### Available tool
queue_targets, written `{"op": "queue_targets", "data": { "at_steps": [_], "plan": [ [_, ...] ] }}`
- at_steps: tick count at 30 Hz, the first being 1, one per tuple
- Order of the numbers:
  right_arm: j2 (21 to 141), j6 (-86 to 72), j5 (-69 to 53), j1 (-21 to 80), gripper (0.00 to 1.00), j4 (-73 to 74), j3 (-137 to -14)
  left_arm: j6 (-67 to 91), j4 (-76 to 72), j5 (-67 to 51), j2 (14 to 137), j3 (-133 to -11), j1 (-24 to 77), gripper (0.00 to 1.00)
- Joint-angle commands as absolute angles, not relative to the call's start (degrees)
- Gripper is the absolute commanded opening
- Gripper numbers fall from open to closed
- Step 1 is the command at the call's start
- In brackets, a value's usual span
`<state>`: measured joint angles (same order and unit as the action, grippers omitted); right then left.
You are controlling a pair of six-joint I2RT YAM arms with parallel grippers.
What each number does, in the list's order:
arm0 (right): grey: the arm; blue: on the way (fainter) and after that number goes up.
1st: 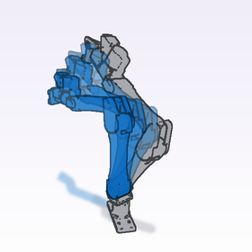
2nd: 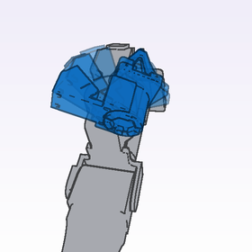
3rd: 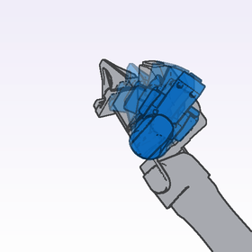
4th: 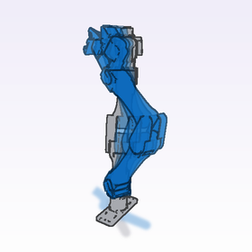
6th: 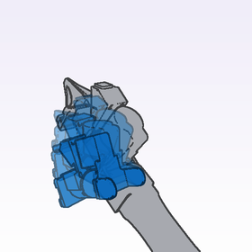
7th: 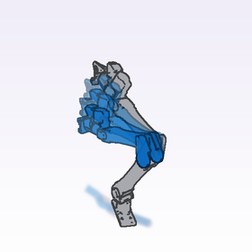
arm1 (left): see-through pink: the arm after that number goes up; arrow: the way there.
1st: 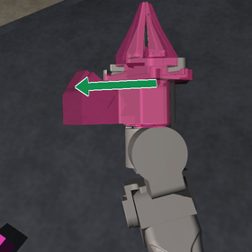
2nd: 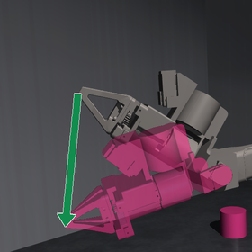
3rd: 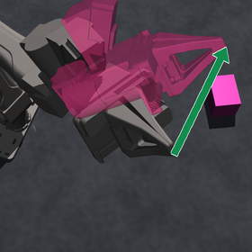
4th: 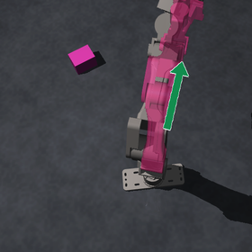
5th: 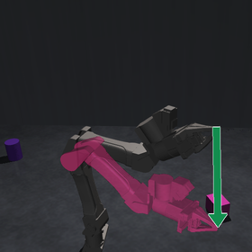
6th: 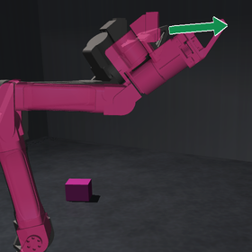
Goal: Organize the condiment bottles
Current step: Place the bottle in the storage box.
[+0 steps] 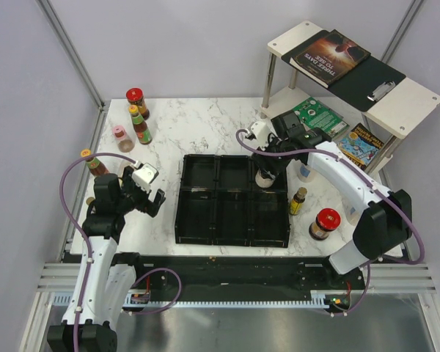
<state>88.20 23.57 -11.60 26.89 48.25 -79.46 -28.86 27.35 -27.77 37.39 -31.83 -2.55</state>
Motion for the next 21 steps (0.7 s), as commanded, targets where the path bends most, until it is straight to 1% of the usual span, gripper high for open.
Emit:
{"op": "queue_targets", "data": {
  "at_steps": [1, 6, 8, 9, 11, 12, 13, 15, 17, 18, 20, 21],
  "plan": [
    [89.8, 23.2, -10.4, 27.8, 0.0, 44.2, -78.8, -30.4, 25.8, -29.9, 37.1, -31.7, -2.9, 0.99],
    [91.2, 23.6, -9.8, 28.4, 0.0, 44.0, -78.1, -30.5, 25.8, -30.1, 37.2, -31.6, -2.9, 0.99],
    [91.8, 24.1, -9.6, 28.7, 0.06, 44.1, -77.7, -30.5, 25.7, -30.1, 37.1, -31.6, -2.9, 1.0],
    [92.4, 24.3, -9.5, 28.8, 0.16, 44.2, -77.4, -30.5, 25.7, -30.1, 37.2, -31.6, -2.9, 1.0],
    [92.8, 24.9, -9.8, 29.1, 0.31, 44.8, -77.3, -30.5, 25.8, -30.1, 37.1, -31.6, -2.9, 1.0],
    [93.0, 25.3, -10.1, 29.2, 0.45, 44.9, -76.8, -30.5, 25.8, -30.1, 37.0, -31.6, -2.9, 1.0],
    [93.0, 25.7, -10.5, 29.4, 0.52, 45.3, -76.6, -30.5, 25.8, -30.1, 37.0, -31.6, -2.9, 1.0],
    [92.9, 26.4, -11.2, 29.6, 0.63, 45.4, -75.9, -30.5, 25.8, -30.1, 36.8, -31.6, -3.0, 1.0],
    [93.0, 26.7, -11.2, 29.6, 0.67, 45.7, -75.9, -30.5, 25.8, -30.2, 36.8, -31.6, -3.0, 1.0],
    [93.2, 27.0, -11.2, 29.7, 0.73, 46.1, -76.5, -30.5, 25.8, -30.2, 36.8, -31.6, -2.9, 1.0],
    [93.3, 27.2, -11.6, 29.7, 0.79, 47.4, -76.9, -30.5, 25.7, -30.2, 36.8, -31.6, -2.9, 1.0],
    [93.3, 27.9, -12.4, 29.7, 0.85, 47.8, -77.4, -30.5, 25.8, -30.3, 36.8, -31.6, -3.0, 1.0]
  ]
}}
